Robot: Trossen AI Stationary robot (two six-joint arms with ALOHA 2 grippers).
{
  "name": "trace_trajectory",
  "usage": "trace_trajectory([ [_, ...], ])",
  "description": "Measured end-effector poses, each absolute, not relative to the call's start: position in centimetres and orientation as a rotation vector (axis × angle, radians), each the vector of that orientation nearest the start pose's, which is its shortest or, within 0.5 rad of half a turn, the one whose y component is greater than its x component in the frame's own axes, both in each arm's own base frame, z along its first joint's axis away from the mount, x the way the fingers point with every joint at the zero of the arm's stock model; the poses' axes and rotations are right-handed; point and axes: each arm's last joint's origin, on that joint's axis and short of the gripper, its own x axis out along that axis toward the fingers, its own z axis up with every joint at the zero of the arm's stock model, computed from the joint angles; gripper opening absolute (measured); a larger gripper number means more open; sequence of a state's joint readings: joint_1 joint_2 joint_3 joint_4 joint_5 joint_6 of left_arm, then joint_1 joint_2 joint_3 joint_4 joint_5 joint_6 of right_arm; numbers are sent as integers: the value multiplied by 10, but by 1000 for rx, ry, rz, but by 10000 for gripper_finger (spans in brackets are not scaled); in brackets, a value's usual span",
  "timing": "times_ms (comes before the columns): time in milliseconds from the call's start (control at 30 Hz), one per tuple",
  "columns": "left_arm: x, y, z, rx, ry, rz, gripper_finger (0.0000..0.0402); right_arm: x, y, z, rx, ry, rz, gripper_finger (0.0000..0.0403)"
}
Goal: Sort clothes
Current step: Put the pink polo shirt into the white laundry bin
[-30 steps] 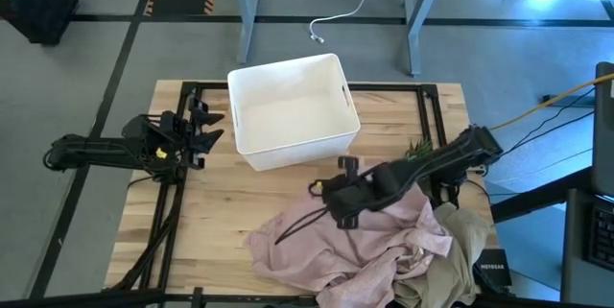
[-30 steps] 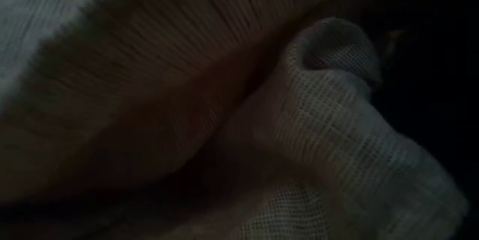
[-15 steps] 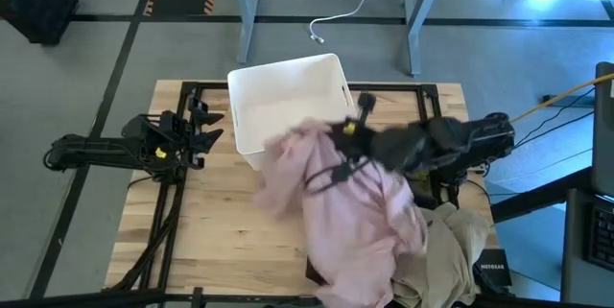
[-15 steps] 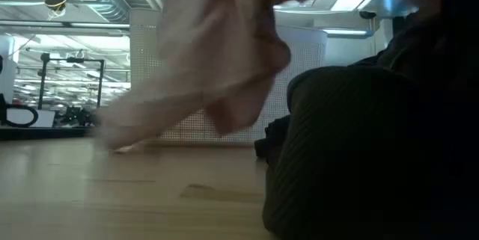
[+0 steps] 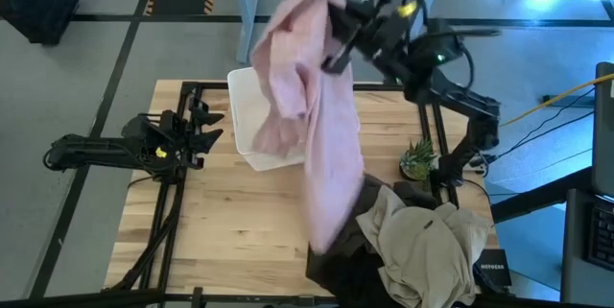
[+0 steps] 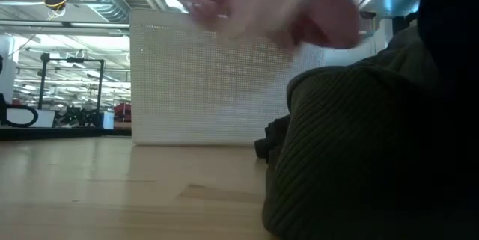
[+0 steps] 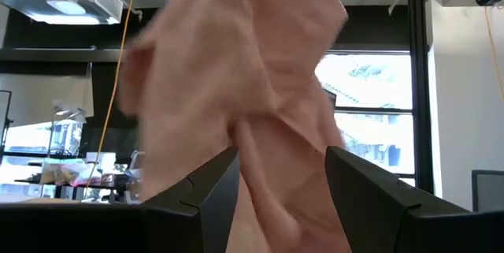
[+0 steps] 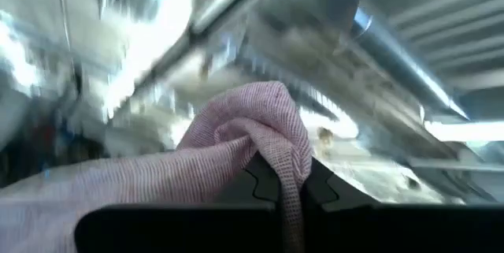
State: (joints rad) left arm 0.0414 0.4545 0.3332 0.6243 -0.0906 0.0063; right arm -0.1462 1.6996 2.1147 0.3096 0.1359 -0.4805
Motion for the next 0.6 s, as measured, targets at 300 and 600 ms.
trace_trajectory([
  [300,118,7,296,-6,-504,130,184,373,-114,519,-322,-224,-512,13],
  [600,118,7,296,-14,-500,128,184,382,-121,457,-145,312,-454,76],
])
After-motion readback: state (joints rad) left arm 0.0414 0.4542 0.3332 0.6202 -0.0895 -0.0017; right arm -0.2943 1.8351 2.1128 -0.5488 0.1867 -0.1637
